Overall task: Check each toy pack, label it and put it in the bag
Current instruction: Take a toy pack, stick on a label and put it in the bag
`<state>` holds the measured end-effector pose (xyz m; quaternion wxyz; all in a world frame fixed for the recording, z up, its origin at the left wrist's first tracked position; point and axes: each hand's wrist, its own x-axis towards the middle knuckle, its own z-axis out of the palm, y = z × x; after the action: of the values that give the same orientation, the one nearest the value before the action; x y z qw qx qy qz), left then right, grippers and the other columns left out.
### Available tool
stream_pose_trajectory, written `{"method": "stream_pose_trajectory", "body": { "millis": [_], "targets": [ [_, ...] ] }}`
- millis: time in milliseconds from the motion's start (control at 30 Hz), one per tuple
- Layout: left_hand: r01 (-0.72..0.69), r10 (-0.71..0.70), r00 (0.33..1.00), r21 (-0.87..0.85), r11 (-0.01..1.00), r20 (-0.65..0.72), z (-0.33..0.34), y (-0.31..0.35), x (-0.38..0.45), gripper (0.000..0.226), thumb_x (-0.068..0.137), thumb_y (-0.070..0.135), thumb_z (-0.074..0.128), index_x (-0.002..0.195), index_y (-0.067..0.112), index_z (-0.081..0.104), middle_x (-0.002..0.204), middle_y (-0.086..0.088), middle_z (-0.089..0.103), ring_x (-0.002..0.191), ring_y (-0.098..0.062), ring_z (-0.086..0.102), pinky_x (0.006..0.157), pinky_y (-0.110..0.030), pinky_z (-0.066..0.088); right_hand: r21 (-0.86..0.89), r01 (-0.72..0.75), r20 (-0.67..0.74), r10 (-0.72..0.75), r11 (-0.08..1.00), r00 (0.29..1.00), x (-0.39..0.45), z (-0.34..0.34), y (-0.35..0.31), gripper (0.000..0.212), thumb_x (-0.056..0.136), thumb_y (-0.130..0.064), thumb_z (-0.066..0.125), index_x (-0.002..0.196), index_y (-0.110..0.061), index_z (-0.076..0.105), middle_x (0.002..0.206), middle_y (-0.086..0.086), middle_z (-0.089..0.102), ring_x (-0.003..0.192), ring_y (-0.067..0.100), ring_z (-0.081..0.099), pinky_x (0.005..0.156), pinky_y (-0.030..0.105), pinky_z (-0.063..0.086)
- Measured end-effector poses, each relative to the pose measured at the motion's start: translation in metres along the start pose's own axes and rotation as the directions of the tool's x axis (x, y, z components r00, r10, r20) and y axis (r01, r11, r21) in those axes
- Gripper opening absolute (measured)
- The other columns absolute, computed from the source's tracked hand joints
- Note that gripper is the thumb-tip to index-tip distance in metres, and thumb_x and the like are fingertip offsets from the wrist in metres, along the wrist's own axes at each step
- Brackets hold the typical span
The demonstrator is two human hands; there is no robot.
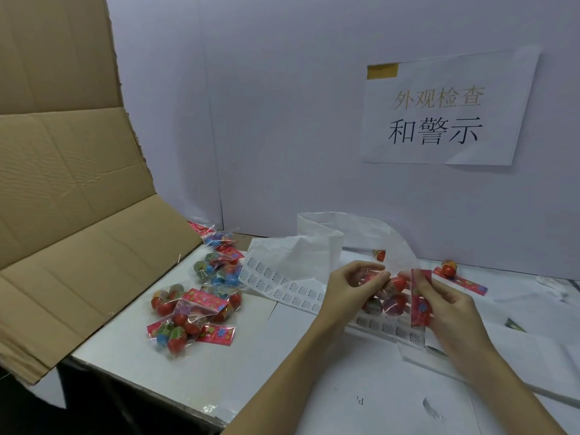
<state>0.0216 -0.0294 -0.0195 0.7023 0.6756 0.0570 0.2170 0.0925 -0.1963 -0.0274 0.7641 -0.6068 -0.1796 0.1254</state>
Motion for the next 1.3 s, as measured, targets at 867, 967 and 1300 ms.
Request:
{"method": "stream_pose_trajectory", "body": {
  "millis": [867,967,1300],
  "targets": [
    [0.112,-0.118,0.992,-0.117,0.987,-0.047,-0.002,-0.003,0.011,0.055,0.098,0.063,0.047,0.138,0.028,0.058,0.131,0.006,0.060,0.117,-0.016,0.065,0.084,-0.026,0.060,-0.131,0.166,0.125,-0.150,0.977,0.981,0.002,-0.006,0.004,0.031,0.092,-0.033,0.071,0.120,-0.021,0.079,0.122,-0.003,0.076,0.115,0.015,0.072,0.097,0.022,0.056],
    [0.187,-0.207,0.975,-0.211,0.959,-0.078,-0.003,-0.008,0.014,0.053,0.099,0.039,0.067,0.140,0.010,0.052,0.128,-0.014,0.067,0.108,-0.023,0.074,0.096,-0.033,0.059,0.002,0.127,0.152,-0.126,0.992,0.980,0.002,-0.008,0.001,0.026,0.098,-0.025,0.066,0.118,-0.013,0.079,0.124,0.007,0.075,0.119,0.022,0.070,0.096,0.022,0.055],
    [0.131,-0.113,0.990,-0.244,0.961,0.089,-0.013,-0.014,0.018,0.041,0.082,0.006,0.085,0.120,0.018,0.076,0.116,-0.013,0.077,0.113,-0.024,0.071,0.088,-0.019,0.055,0.048,0.051,0.002,-0.052,0.998,0.999,0.005,-0.005,0.002,0.043,0.085,-0.047,0.077,0.125,-0.031,0.069,0.115,0.009,0.078,0.107,0.030,0.075,0.100,0.052,0.055]
  ]
}}
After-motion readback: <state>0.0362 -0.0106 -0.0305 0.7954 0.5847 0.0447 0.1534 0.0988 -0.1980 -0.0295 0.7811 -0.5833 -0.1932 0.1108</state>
